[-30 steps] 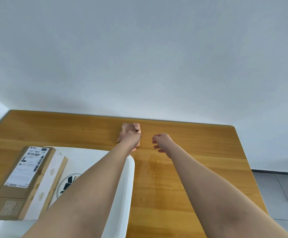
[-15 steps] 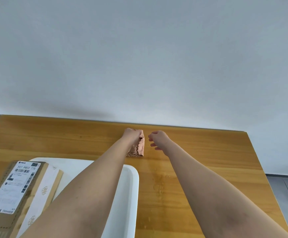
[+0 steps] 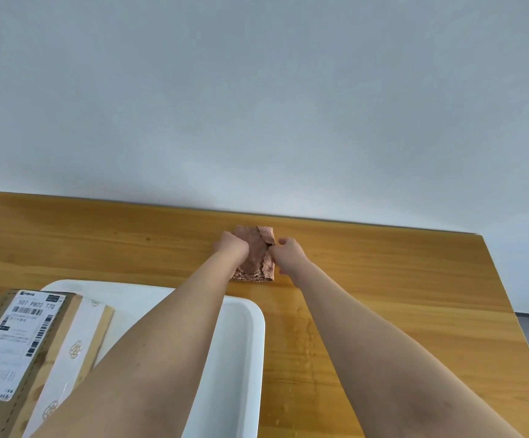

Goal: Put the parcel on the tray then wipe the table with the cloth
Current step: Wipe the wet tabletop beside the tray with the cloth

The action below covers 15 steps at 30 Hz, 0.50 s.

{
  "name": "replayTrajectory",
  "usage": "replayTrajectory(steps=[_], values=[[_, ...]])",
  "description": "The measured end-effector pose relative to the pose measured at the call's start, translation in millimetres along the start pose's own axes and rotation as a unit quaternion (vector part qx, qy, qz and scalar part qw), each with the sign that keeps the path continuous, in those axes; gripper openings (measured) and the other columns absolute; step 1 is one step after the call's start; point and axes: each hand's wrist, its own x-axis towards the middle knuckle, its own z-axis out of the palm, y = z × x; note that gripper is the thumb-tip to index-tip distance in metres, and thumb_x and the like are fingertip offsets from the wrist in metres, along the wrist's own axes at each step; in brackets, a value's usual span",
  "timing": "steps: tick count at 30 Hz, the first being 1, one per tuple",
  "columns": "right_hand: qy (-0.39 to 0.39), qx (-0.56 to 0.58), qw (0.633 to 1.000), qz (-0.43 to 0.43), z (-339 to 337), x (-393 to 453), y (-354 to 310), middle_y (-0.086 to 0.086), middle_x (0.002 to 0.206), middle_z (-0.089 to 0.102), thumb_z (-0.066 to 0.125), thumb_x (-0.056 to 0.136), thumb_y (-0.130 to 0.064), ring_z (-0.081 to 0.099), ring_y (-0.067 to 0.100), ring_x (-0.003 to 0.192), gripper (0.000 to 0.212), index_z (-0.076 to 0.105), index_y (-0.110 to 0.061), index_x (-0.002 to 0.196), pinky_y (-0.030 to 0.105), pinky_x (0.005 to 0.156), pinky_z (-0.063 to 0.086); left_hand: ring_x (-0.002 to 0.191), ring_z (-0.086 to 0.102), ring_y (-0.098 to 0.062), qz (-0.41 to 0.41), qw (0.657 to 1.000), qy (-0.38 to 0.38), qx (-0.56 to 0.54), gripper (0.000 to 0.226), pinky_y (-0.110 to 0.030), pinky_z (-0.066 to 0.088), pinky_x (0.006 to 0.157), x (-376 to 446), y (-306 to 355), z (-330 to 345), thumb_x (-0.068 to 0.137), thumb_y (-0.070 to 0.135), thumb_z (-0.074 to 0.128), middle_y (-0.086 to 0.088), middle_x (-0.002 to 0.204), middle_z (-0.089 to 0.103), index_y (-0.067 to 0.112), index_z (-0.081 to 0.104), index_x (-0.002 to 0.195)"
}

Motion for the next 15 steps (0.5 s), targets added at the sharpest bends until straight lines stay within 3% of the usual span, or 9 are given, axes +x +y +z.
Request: replayTrajectory(steps=[3,5,6,8,10,12,14,15], values=[[0.006,0.014,1.0,0.003,5,1,-1,0.016,0.131,0.049,0.044,0.093,-0.012,0.05,0.023,0.09,0.052,0.031,-0.005,0.142,0.039,0.089,0.048,0.128,0.048,-0.031,0.003,1.0,-0.001,0.015,0.047,-0.041,0.04,0.109,-5,4,-3,0.093,0.007,0.041,-0.019,0.139,0.048,0.004,0.04,0.139],[0.006,0.019,1.0,0.007,6,2,-1,0.016,0.13,0.049,0.046,0.092,-0.013,0.051,0.025,0.095,0.052,0.032,-0.005,0.141,0.041,0.093,0.049,0.115,0.053,-0.024,0.001,1.0,-0.011,0.015,0.041,-0.031,0.043,0.097,-8,7,-5,0.095,0.004,0.041,-0.016,0.128,0.054,0.0,0.043,0.135],[0.007,0.02,1.0,0.008,7,3,-1,0.015,0.129,0.05,0.048,0.091,-0.013,0.051,0.026,0.097,0.051,0.035,-0.004,0.139,0.041,0.094,0.049,0.103,0.051,-0.021,0.003,1.0,-0.018,0.013,0.034,-0.028,0.042,0.085,-8,7,-5,0.095,0.004,0.043,-0.015,0.113,0.057,-0.001,0.049,0.128],[0.002,0.03,1.0,0.002,6,1,-2,0.013,0.111,0.057,0.051,0.09,-0.011,0.049,0.024,0.089,0.039,0.047,-0.002,0.128,0.037,0.082,0.049,0.086,0.049,-0.022,0.011,0.999,-0.034,0.011,0.011,-0.027,0.039,0.072,-11,8,-5,0.093,0.005,0.048,-0.011,0.079,0.058,0.002,0.058,0.092],[0.002,0.044,0.999,-0.008,6,-1,-2,0.006,0.078,0.054,0.054,0.088,-0.008,0.045,0.021,0.072,0.016,0.059,-0.006,0.102,0.028,0.063,0.04,0.058,0.054,-0.024,0.023,0.998,-0.052,0.008,0.026,-0.023,0.041,0.053,-14,7,-5,0.086,0.002,0.05,-0.009,0.043,0.051,0.003,0.052,0.06],[-0.003,0.048,0.999,-0.014,4,-4,-3,0.003,0.066,0.047,0.055,0.087,-0.01,0.041,0.017,0.062,0.01,0.063,-0.006,0.092,0.025,0.056,0.034,0.034,0.049,-0.023,0.028,0.998,-0.058,-0.002,0.028,-0.017,0.034,0.035,-22,8,-7,0.084,0.003,0.05,-0.004,0.025,0.044,0.002,0.049,0.055],[-0.004,0.052,0.998,-0.025,3,-7,-2,0.006,0.078,0.053,0.057,0.088,-0.014,0.045,0.019,0.071,0.021,0.064,-0.003,0.104,0.028,0.063,0.037,0.042,0.05,-0.022,0.035,0.998,-0.054,-0.024,0.027,-0.016,0.032,0.031,-29,10,-8,0.088,0.007,0.053,-0.004,0.031,0.047,0.005,0.048,0.061],[0.005,0.06,0.998,-0.026,1,-8,-1,0.007,0.087,0.055,0.058,0.088,-0.016,0.048,0.02,0.078,0.027,0.062,-0.003,0.111,0.029,0.068,0.038,0.054,0.049,-0.023,0.04,0.997,-0.055,-0.033,0.024,-0.018,0.035,0.038,-31,10,-9,0.09,0.01,0.054,-0.006,0.043,0.049,0.005,0.05,0.066]])
